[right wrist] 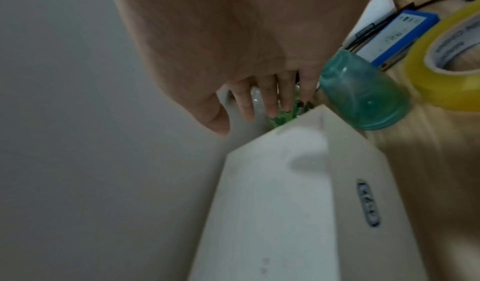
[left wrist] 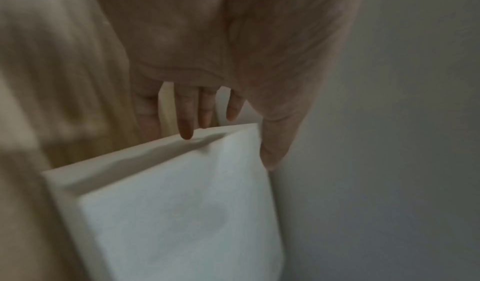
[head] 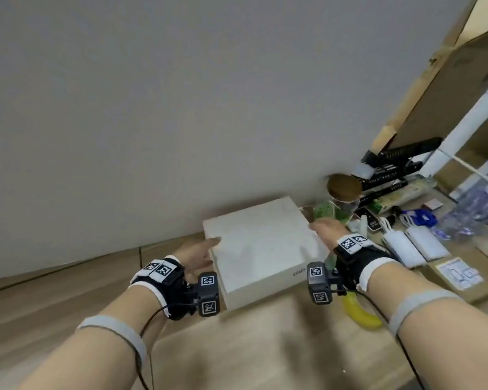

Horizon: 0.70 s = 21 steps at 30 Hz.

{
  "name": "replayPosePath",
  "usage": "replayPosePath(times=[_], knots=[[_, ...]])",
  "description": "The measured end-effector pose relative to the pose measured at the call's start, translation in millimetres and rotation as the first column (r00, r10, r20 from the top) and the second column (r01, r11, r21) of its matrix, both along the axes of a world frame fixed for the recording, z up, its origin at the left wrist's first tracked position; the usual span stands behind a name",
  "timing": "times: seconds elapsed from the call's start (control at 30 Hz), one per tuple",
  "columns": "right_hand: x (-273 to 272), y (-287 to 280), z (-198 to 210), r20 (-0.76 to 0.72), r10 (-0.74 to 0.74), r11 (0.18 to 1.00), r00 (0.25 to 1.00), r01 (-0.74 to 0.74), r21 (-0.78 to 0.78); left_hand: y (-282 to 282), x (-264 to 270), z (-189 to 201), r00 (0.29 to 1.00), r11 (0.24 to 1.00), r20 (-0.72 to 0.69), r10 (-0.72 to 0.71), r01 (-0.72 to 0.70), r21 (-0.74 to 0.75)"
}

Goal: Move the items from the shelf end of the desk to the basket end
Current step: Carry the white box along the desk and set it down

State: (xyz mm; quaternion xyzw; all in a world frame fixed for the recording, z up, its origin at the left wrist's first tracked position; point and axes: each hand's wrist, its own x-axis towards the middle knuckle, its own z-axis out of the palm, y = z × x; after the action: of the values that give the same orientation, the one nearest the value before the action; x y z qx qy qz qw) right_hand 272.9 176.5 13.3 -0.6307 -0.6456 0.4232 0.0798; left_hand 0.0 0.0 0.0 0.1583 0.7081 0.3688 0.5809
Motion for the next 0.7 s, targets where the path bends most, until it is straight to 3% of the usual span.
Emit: replayPosePath(times=[0.1,0.2,0.27,0.33,0.47,0.53,0.7], knots=[[5.8,10.2,-36.3,0.162,-0.017,0.986,0.987,0.044,-0.162,1.3,15.5,-28.1,0.995,0.990,0.073,-0.070,0.078,-0.118],[5.4,-3.4,-53.7,0.133,-0.090,0.968,0.987,0.118,-0.222,-9.2,27.5,-48.1,0.991,0.997,0.123,0.046,-0.038,-0.072],[5.2,-10.4,-64.3,0.080,-0.176,0.962,0.981,0.189,-0.199,-19.9,25.9,-53.4,0.985,0.994,0.139,0.105,-0.097,-0.058],[3.7,-19.7,-81.0,0.001,-0.227,0.932,0.974,0.217,-0.291,-36.4,17.0,-56.8,0.970,0.985,0.172,0.169,-0.163,-0.049],[1.4,-35.9,-143.9,-0.186,-0.176,0.894,0.967,0.077,-0.442,-65.9,-2.5,-70.3,0.918,0.956,0.273,0.286,-0.293,-0.015],[-4.4,-56.9,-138.3,-0.231,-0.334,0.811,0.914,0.153,-0.565,-73.6,-2.2,-76.0,0.913,0.946,0.266,0.311,-0.325,0.010],[-12.3,-78.3,-127.0,-0.293,-0.495,0.706,0.818,0.183,-0.684,-84.0,2.4,-86.5,0.913,0.930,0.241,0.330,-0.358,0.082]])
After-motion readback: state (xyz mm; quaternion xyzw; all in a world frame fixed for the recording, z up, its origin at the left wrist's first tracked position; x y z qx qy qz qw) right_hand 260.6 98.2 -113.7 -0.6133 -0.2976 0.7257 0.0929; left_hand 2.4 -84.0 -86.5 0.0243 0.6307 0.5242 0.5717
